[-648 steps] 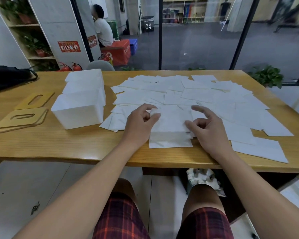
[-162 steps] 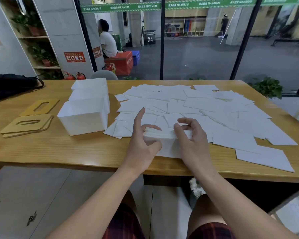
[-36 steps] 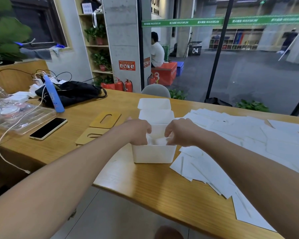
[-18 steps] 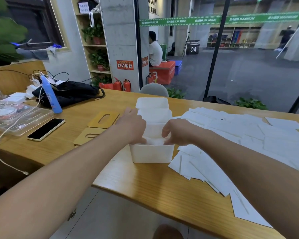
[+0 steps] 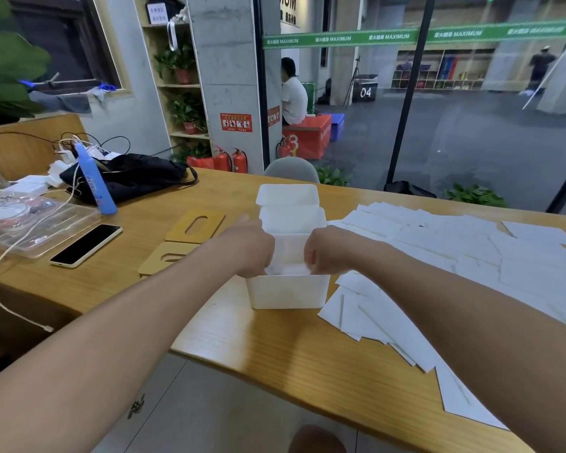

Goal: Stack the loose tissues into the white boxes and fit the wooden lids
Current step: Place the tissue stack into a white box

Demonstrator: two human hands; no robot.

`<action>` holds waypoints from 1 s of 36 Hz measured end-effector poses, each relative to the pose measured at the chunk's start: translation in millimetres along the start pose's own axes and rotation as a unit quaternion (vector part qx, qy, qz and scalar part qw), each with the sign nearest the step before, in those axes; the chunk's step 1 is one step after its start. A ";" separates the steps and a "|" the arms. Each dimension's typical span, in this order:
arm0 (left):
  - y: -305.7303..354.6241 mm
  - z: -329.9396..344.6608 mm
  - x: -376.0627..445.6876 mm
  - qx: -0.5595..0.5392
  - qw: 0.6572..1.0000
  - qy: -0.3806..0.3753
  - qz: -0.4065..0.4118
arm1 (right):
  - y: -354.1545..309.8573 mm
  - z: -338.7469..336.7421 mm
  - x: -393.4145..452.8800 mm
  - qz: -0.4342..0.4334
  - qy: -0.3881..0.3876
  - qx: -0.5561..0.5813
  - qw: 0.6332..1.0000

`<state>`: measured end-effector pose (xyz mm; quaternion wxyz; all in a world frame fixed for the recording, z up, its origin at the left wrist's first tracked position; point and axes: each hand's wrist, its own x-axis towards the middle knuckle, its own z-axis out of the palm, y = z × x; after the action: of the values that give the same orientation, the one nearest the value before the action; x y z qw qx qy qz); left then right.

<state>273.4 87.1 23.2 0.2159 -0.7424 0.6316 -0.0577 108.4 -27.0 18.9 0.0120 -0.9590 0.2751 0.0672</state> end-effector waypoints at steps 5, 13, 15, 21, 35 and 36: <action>-4.8 5.7 4.4 -0.080 0.995 0.056 -0.035 | 9.4 4.0 -6.9 0.017 0.119 0.074 0.990; 12.1 -22.2 -18.5 -0.285 0.926 0.248 -0.021 | 39.2 5.7 -49.1 -0.024 0.238 0.242 0.940; 32.6 -31.2 -26.9 -0.336 0.902 0.270 0.003 | 47.4 8.1 -67.8 -0.025 0.255 0.267 0.929; 108.8 -43.7 -30.6 -0.393 0.873 0.281 0.062 | 82.7 26.8 -134.7 0.002 0.272 0.329 0.904; 248.2 -29.4 45.2 -0.476 0.846 0.209 0.117 | 201.9 113.5 -250.1 0.145 0.236 0.353 0.893; 254.2 -30.2 50.2 -0.478 0.847 0.203 0.117 | 206.9 118.1 -251.1 0.149 0.233 0.356 0.893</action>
<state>40.3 3.6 -58.9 -0.2932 -0.6461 0.6930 0.1274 -226.3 -63.5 -61.2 0.2780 -0.8265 0.4151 -0.2593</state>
